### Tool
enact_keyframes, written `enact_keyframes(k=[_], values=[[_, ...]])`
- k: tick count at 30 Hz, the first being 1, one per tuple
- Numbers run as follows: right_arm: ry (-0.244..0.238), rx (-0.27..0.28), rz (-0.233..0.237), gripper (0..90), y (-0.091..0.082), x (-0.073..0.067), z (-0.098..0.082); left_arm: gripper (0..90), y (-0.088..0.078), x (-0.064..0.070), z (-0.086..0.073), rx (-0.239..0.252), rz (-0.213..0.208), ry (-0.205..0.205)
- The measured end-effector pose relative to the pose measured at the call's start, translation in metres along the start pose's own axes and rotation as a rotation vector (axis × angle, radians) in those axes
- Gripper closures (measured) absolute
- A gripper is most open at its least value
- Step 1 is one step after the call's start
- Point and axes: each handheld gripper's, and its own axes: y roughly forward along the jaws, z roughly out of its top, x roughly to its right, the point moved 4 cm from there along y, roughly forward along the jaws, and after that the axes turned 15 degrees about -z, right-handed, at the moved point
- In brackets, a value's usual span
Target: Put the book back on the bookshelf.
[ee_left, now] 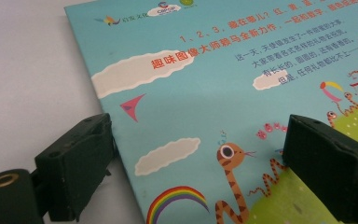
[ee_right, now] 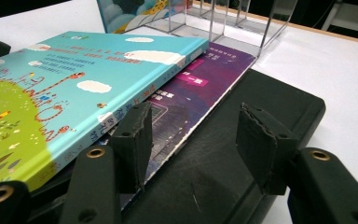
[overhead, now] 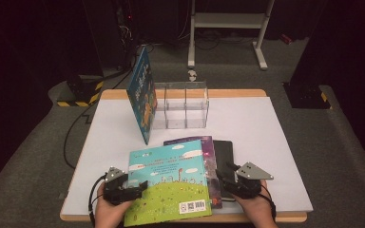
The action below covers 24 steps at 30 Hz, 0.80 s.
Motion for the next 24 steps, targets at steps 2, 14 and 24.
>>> enact_keyframes(k=[2,14,24], values=[[-0.002,-0.002,0.004,45.4,0.0,-0.002,0.0,8.9,0.0,0.0,0.0,0.007,-0.002,-0.009],[-0.009,-0.008,0.02,45.5,0.002,-0.008,0.001,10.4,0.0,0.0,0.001,0.01,0.006,-0.014],[-0.006,0.01,0.063,44.6,-0.001,-0.017,0.005,12.8,0.003,0.004,-0.001,0.009,-0.007,-0.02]])
